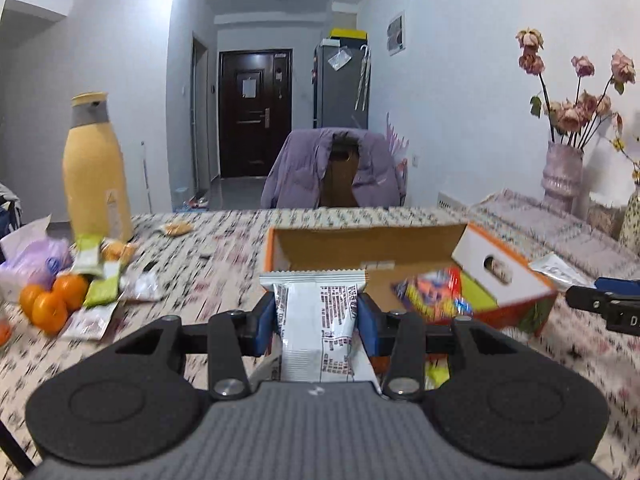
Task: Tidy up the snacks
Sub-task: 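Lift both held packets and carry them over the open cardboard box, then open both tools over the box to drop the two white packets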
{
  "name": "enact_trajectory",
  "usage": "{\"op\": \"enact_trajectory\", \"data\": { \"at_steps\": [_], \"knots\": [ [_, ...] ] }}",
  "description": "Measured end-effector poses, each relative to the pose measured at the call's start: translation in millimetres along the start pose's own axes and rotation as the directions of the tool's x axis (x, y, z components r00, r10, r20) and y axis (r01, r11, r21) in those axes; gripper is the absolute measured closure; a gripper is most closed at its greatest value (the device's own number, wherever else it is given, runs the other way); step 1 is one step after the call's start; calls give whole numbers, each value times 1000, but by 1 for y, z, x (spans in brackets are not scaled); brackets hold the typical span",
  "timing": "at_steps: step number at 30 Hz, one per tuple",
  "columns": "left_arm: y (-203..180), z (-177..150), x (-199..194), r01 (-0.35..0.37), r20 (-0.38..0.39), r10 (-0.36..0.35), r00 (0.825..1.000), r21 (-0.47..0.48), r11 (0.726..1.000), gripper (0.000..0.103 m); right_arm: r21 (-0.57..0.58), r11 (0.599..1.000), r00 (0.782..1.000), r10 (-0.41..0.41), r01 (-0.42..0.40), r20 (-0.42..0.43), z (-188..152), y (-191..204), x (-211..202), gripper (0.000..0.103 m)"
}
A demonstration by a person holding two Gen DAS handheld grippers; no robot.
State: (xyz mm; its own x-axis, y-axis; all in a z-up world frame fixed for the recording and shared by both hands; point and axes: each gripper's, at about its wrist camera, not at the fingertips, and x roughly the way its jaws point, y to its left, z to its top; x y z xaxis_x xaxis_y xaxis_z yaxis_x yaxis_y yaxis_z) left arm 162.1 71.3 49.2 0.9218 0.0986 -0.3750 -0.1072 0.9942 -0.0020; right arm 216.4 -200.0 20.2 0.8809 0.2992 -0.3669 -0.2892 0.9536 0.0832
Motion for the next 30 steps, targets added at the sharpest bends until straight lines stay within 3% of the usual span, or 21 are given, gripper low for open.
{"op": "enact_trajectory", "data": {
  "at_steps": [12,19,28,30],
  "knots": [
    [-7,40,68,18,30,-15,999,-98,995,60,-13,1000,1000,24,-24,-8,41,11,72,45],
    [-5,34,102,-24,24,28,999,-170,985,59,-3,1000,1000,16,-16,-24,35,14,100,45],
    [-6,21,112,-15,10,16,1000,-134,991,58,-15,999,997,36,-37,-72,19,15,115,44],
    [-8,19,110,-14,18,17,1000,-122,992,43,-11,999,997,37,-38,-73,18,14,114,43]
  ]
}}
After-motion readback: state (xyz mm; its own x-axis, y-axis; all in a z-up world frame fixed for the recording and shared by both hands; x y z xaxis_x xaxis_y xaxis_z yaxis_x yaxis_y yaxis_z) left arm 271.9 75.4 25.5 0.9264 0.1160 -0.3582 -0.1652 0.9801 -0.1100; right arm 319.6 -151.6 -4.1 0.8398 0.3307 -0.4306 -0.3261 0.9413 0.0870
